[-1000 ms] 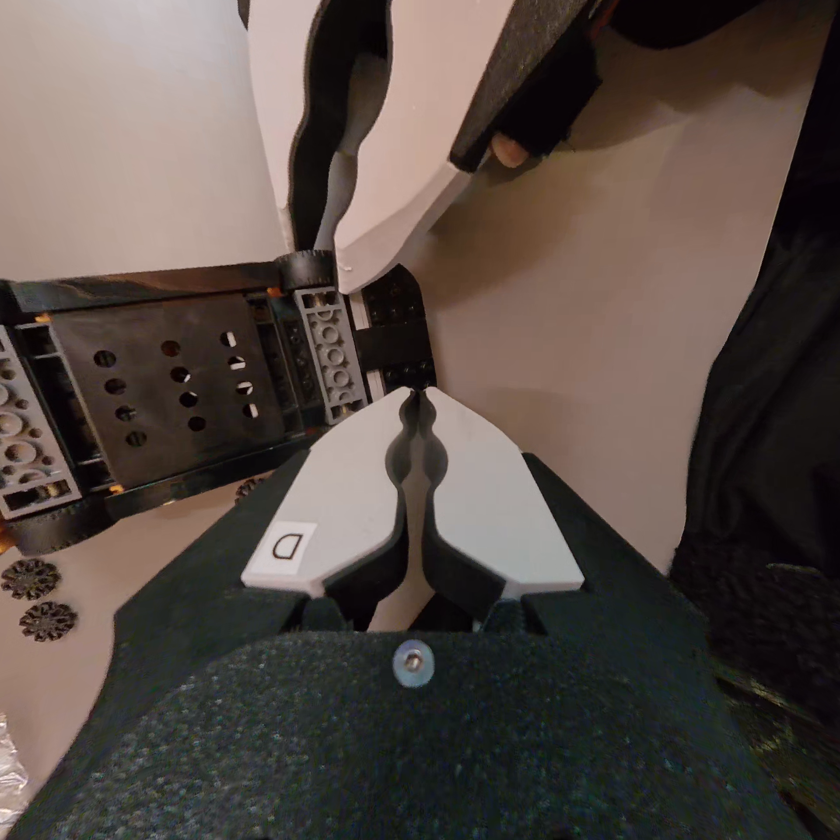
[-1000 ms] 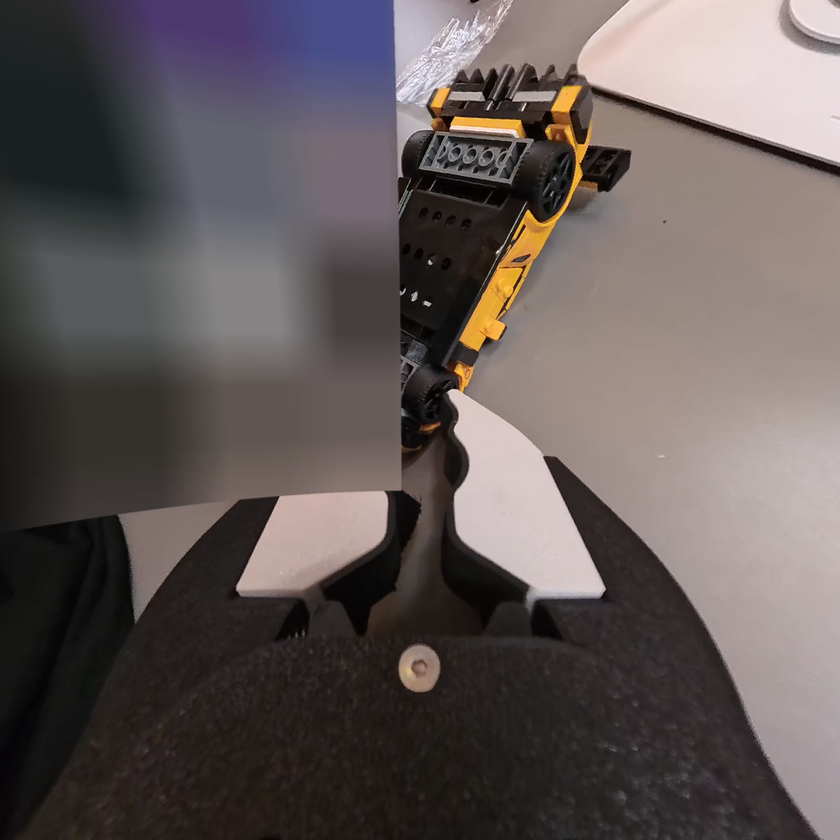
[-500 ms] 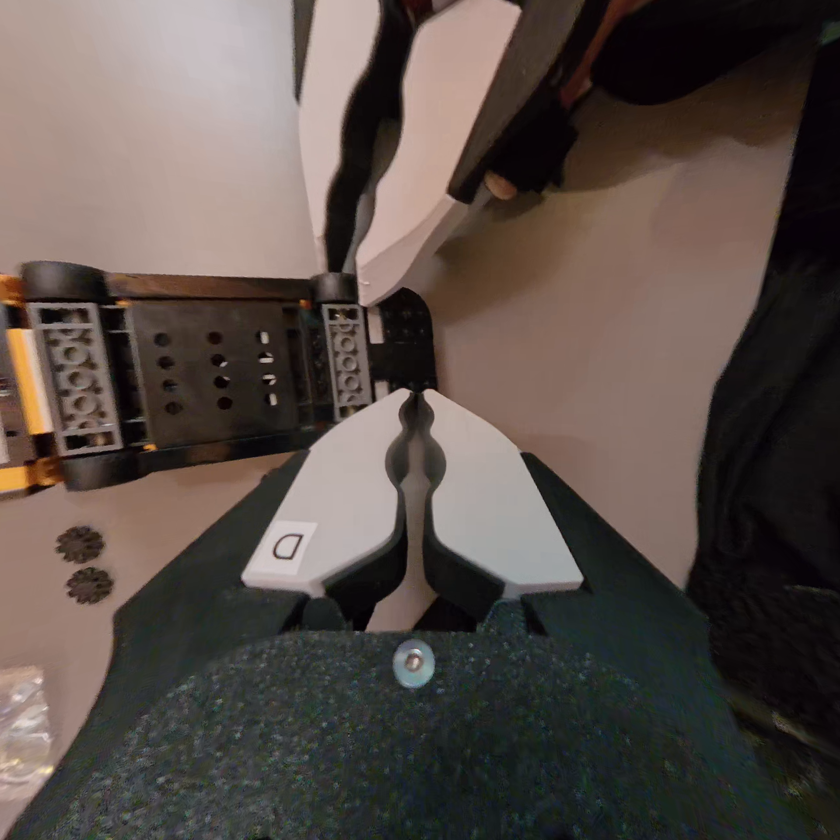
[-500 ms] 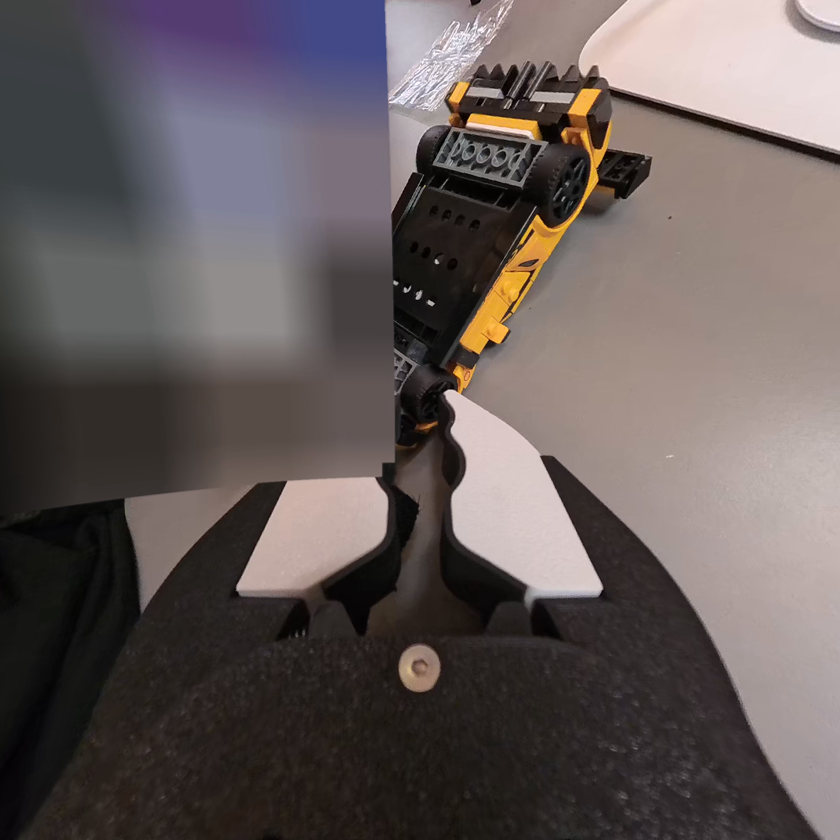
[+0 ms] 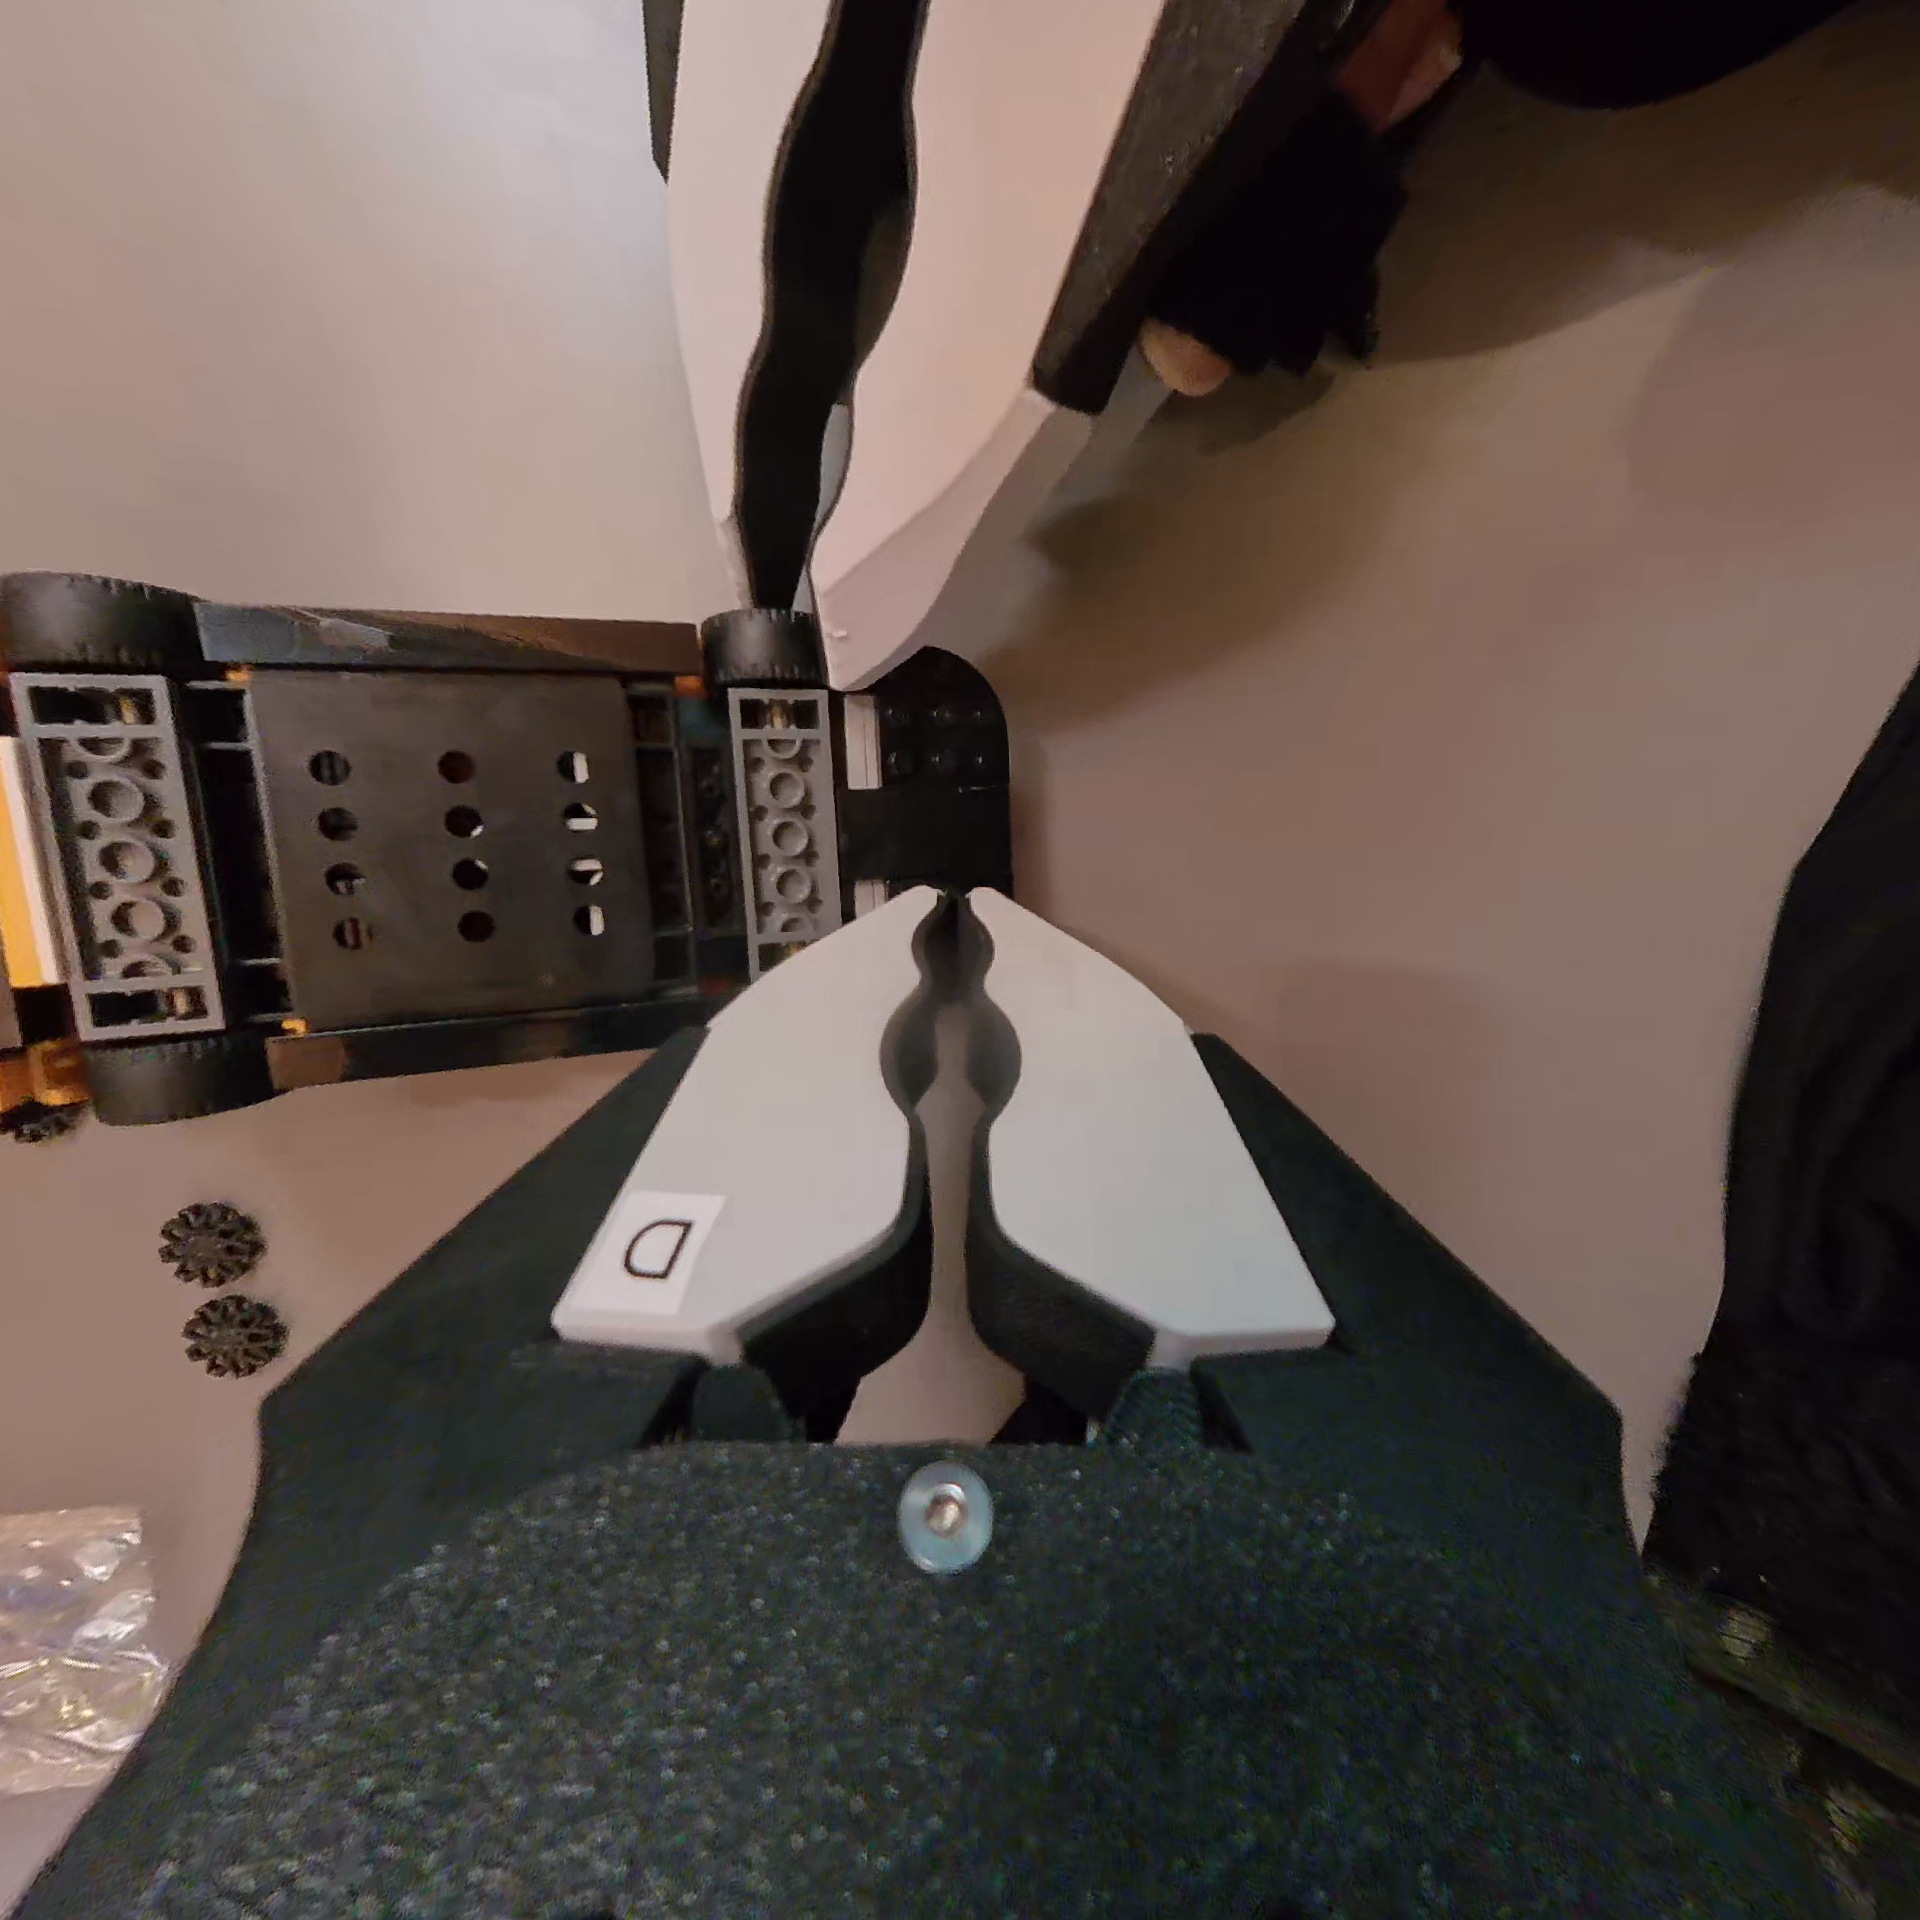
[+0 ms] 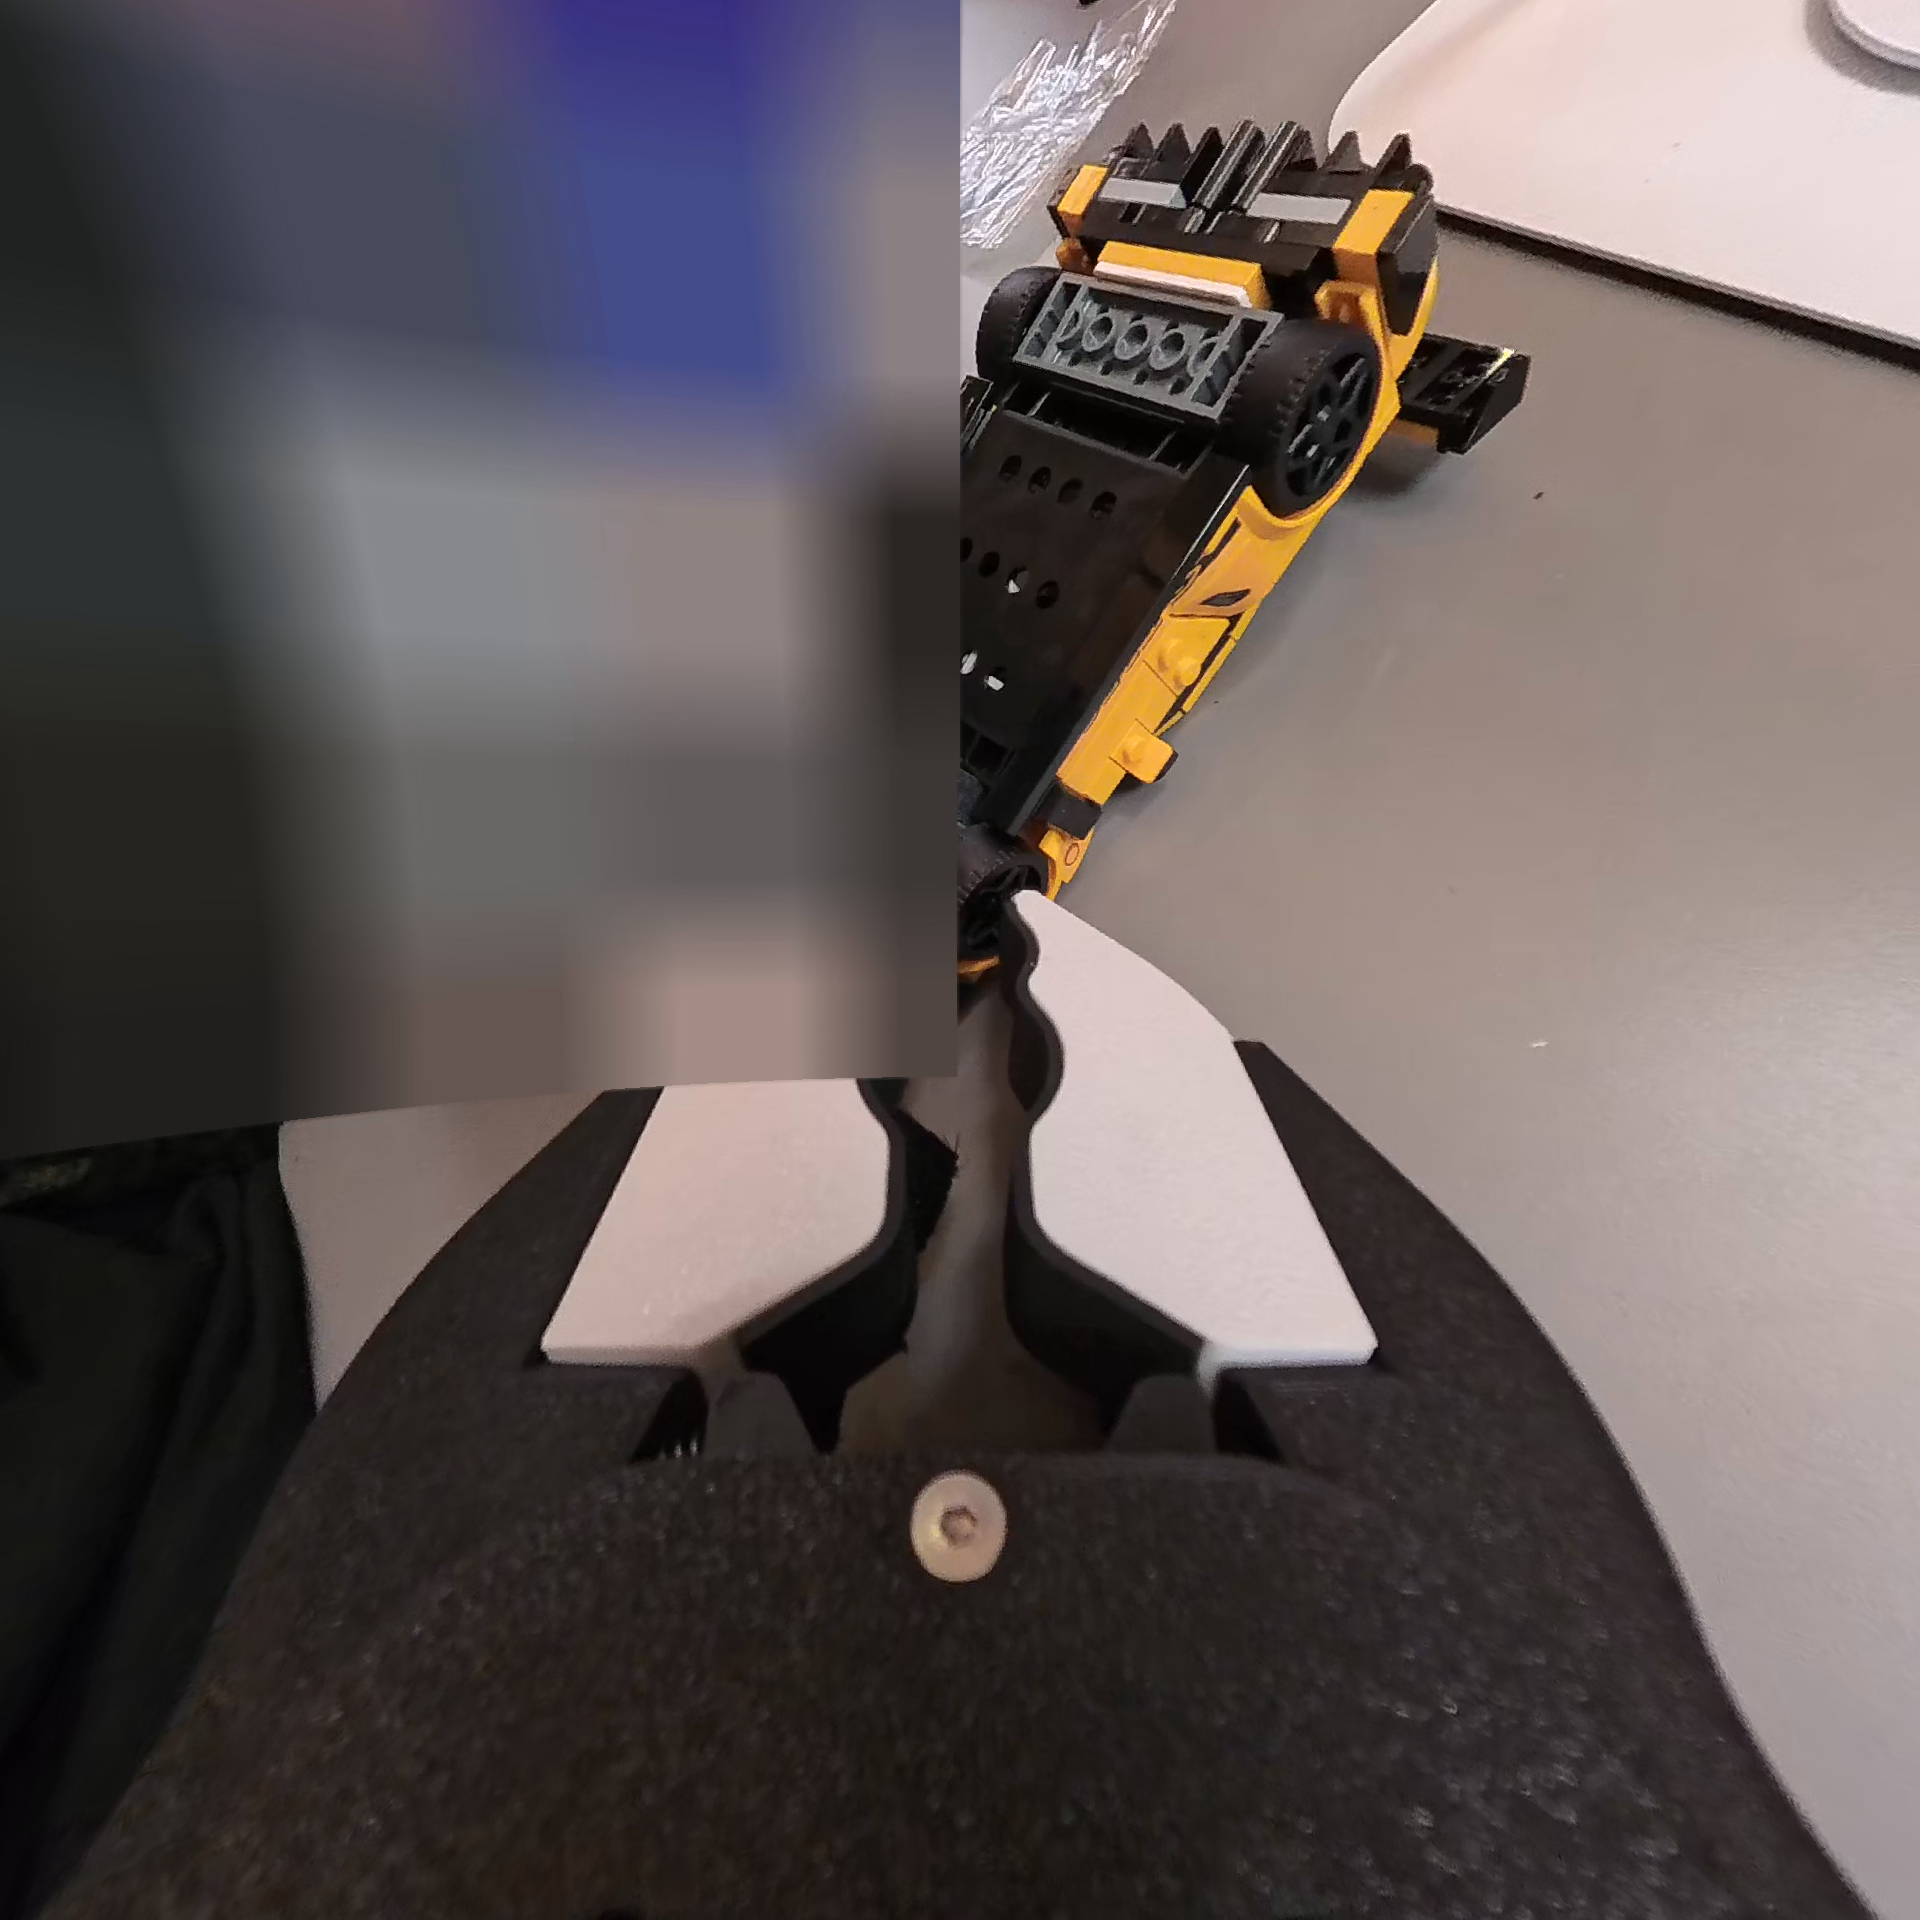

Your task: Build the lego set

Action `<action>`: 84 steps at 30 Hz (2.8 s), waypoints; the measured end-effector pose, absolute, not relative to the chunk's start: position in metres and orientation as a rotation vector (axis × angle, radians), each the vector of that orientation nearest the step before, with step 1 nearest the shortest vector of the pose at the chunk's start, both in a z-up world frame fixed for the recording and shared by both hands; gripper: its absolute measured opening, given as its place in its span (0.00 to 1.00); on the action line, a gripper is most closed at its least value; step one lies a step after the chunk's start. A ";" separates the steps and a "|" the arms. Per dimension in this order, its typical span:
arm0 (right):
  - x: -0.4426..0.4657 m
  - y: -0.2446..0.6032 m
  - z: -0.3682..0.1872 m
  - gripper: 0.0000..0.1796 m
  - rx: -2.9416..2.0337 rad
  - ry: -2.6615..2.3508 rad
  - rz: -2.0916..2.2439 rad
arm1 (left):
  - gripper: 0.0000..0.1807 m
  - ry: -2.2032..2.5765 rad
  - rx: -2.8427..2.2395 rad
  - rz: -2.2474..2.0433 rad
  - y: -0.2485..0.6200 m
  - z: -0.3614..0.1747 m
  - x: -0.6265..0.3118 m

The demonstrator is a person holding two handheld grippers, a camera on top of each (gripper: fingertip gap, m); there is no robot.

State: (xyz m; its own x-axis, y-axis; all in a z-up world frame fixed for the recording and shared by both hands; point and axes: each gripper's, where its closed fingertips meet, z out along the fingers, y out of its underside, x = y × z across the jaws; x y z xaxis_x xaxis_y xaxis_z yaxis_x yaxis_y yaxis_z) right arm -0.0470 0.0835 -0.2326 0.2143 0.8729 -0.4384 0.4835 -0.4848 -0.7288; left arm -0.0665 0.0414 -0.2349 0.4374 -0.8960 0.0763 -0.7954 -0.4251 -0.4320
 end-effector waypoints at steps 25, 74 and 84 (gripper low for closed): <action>-0.074 0.062 -0.248 0.63 -1.972 -1.226 0.448 | 0.11 0.719 -1.857 -0.464 0.052 -0.154 -0.115; -0.025 0.099 -0.213 0.44 -2.120 -1.396 1.652 | 0.45 1.495 -1.606 -0.179 0.134 -0.216 -0.113; -0.003 0.078 -0.189 0.45 -2.092 -1.414 1.959 | 0.32 1.582 -1.692 -0.386 0.099 -0.196 -0.090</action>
State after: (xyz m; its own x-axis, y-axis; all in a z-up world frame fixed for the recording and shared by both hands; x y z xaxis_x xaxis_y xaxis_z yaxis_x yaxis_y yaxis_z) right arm -0.0035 0.0784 -0.1891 -0.1421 0.5458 -0.8258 0.6117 -0.6074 -0.5068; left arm -0.0898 0.0987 -0.1963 0.1817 -0.9432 -0.2782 -0.7089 0.0704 -0.7018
